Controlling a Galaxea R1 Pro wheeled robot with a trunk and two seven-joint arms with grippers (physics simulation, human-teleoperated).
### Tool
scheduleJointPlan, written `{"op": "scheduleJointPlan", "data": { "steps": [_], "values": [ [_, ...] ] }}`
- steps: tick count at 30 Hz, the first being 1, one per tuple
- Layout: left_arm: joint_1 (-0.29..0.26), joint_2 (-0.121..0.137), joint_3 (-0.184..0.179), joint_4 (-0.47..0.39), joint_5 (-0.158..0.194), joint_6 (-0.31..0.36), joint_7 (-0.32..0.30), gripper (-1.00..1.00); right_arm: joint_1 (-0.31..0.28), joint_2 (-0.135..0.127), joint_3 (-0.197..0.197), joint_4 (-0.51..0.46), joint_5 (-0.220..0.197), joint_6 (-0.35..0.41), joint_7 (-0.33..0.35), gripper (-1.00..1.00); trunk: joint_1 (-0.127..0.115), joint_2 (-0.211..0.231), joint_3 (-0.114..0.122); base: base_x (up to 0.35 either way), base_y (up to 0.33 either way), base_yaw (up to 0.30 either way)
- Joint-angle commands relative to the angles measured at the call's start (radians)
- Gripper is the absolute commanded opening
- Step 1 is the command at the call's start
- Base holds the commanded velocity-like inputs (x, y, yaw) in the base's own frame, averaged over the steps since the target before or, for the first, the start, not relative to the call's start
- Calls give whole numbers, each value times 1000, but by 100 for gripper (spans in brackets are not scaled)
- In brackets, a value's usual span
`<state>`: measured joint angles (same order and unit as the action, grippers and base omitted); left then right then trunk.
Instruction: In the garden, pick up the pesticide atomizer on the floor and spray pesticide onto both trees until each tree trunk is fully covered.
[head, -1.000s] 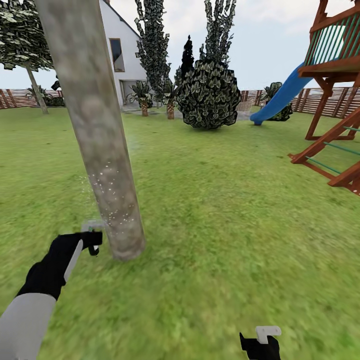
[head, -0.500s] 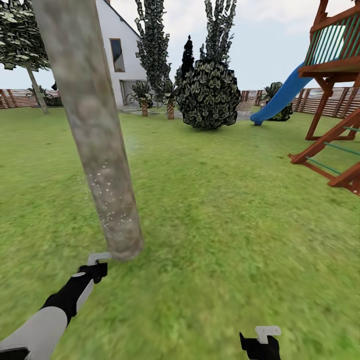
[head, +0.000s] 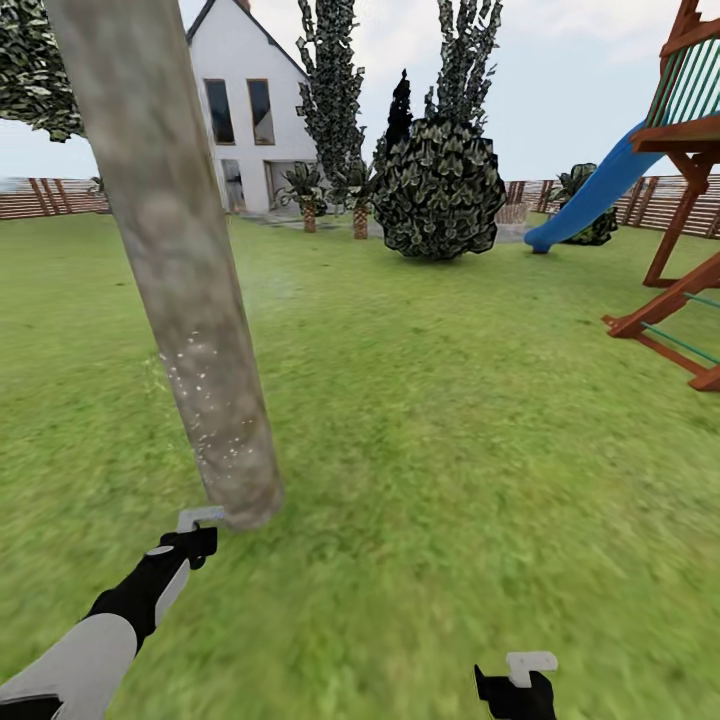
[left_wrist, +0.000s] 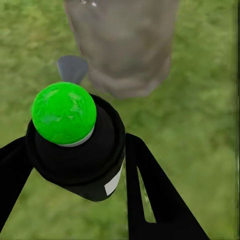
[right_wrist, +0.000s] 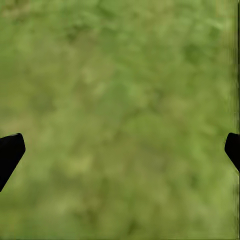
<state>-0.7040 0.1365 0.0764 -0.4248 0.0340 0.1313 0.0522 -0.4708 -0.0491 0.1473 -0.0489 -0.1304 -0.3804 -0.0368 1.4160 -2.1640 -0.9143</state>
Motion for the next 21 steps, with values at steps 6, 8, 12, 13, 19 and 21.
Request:
{"op": "scheduleJointPlan", "data": {
  "steps": [6, 8, 12, 13, 19, 21],
  "values": [
    [0, 0, -1, 0, 0, -1, 0, -100, 0, 0, 0, 0, 0, 0, 0, 100, 0, 0, 0, 199, -229, 11],
    [0, 0, -1, 0, 0, -1, 0, -100, 0, 0, 0, 0, 0, 0, 0, 100, 0, 0, 0, 191, -229, 116],
    [0, 0, -1, 0, 0, -1, 1, -100, 0, 0, 0, 1, 0, 0, -1, 100, 0, 0, 0, 190, -229, 253],
    [0, 0, -1, 0, 0, -1, 1, -100, 0, 0, 0, 1, 0, 0, 0, 100, 0, 0, 0, 190, -229, 274],
    [0, 0, -1, 2, 0, -1, 1, -100, 0, 0, 0, 1, 0, 0, 0, 100, 0, 0, 0, 190, -229, 276],
    [0, 0, -1, 10, 1, -1, 0, -100, 0, 0, 0, 0, 0, 0, 0, 100, 0, 0, 0, 190, -229, 245]
  ]
}}
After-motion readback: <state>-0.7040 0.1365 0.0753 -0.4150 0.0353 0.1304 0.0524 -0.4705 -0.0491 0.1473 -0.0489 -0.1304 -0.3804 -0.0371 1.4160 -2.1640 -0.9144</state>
